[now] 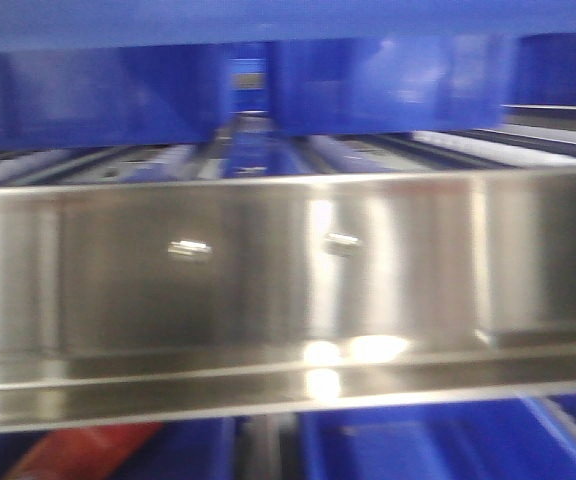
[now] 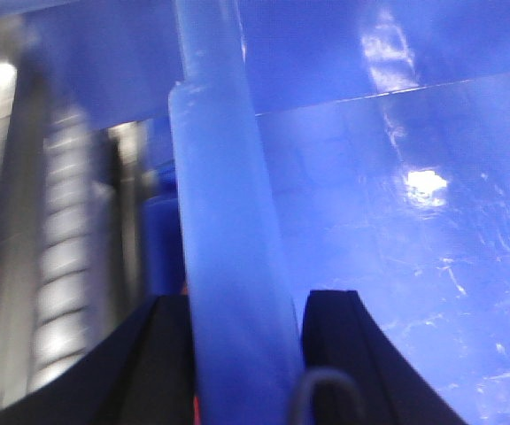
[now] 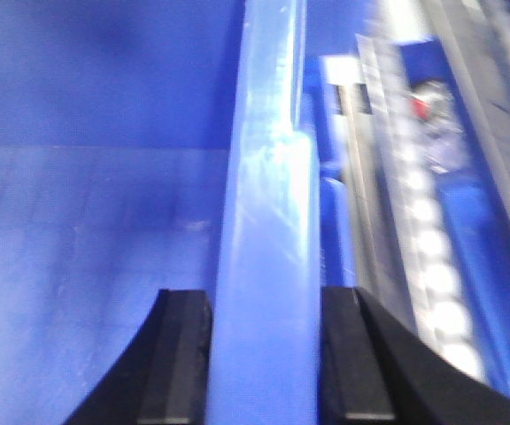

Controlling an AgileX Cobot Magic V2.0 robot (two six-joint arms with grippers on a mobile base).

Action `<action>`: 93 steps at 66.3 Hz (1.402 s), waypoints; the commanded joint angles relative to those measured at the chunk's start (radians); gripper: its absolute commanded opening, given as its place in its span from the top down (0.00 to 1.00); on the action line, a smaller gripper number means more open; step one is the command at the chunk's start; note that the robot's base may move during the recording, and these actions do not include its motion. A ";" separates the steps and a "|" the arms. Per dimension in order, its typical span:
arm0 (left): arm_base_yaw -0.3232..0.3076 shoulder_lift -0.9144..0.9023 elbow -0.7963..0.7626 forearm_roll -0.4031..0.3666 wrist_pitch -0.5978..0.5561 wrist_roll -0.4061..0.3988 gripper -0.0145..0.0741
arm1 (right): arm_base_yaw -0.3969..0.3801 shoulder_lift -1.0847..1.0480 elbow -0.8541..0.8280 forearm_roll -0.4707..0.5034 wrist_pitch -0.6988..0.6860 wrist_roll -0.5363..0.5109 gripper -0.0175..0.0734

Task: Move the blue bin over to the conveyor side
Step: 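Back the base away from the shelf while holding the bin in both grippers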

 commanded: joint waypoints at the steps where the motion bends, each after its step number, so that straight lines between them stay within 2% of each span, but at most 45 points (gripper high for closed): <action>1: -0.011 -0.018 -0.015 -0.033 -0.077 0.016 0.86 | 0.004 -0.024 -0.014 -0.006 -0.133 -0.009 0.90; 93: -0.011 -0.018 -0.015 -0.033 -0.077 0.016 0.86 | 0.004 -0.024 -0.014 -0.006 -0.140 -0.009 0.90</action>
